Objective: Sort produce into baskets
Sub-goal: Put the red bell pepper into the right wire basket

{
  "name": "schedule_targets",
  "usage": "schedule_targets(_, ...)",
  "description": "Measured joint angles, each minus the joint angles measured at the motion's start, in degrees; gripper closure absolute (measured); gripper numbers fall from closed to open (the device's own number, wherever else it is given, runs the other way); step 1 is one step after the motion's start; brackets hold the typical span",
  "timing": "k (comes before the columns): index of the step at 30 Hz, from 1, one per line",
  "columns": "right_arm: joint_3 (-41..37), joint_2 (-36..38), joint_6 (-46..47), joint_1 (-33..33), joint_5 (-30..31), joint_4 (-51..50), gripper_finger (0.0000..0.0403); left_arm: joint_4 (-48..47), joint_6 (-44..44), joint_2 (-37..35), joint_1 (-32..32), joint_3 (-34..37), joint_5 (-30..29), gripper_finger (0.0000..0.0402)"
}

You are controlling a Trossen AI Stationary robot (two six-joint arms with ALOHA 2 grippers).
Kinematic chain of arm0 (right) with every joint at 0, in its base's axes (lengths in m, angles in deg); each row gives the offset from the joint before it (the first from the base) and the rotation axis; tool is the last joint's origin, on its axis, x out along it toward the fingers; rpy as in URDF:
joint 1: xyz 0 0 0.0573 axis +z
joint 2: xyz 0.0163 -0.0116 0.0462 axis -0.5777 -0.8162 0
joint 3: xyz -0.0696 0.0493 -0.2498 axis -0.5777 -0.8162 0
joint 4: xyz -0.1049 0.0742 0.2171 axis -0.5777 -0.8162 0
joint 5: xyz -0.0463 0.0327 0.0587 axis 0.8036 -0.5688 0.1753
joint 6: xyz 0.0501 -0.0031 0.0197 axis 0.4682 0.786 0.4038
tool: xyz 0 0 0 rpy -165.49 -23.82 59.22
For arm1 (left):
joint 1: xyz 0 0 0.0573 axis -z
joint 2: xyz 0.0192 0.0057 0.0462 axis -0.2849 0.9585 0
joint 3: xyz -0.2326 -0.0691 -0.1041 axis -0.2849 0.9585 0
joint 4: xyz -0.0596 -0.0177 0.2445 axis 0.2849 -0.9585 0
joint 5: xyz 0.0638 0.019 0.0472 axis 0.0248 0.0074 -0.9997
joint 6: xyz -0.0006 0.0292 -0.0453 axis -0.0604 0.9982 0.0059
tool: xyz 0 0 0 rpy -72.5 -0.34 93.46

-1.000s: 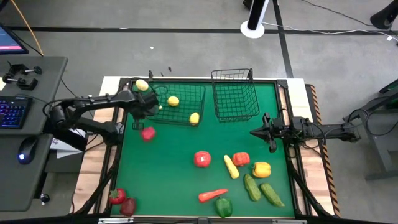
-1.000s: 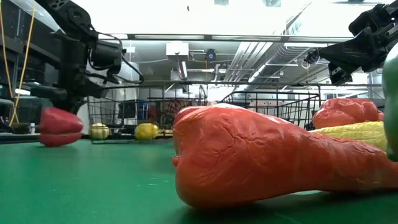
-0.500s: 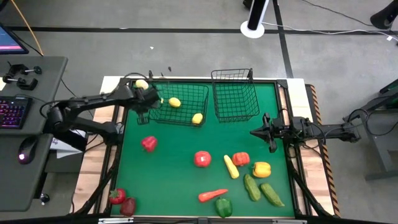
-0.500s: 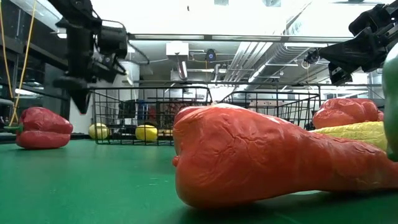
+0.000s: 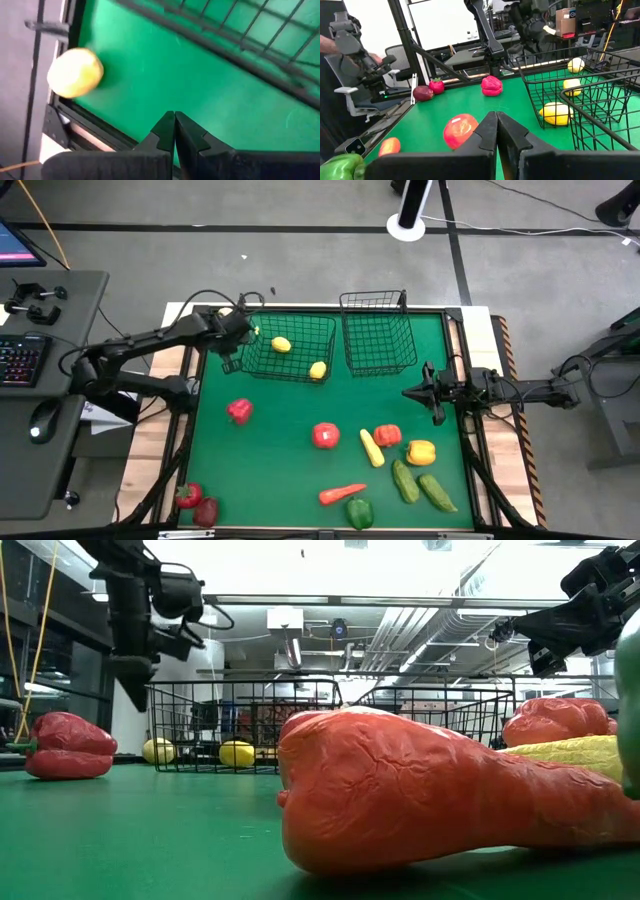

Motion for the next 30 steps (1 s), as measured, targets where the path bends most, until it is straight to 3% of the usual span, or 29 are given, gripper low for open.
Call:
schedule_targets(6,0.0,0.0,0.0,0.0,0.0,0.0,0.0402,0.4,-4.2,0.0,0.7,0.5,13.4,0.0402)
schedule_targets(20,0.0,0.0,0.0,0.0,0.0,0.0,0.0402,-0.2,-9.2,-1.9,7.0,-2.2,24.4,0.0402)
schedule_targets(23,0.0,0.0,0.0,0.0,0.0,0.0,0.0402,-4.4,-8.4,-4.3,7.6,-4.9,23.5,0.0402)
schedule_targets(27,0.0,0.0,0.0,0.0,0.0,0.0,0.0402,-10.0,-17.9,-8.2,7.6,-7.8,23.0,0.0402)
schedule_targets(30,0.0,0.0,0.0,0.0,0.0,0.0,0.0402,-10.2,-29.2,-11.4,8.8,-7.2,28.1,0.0399)
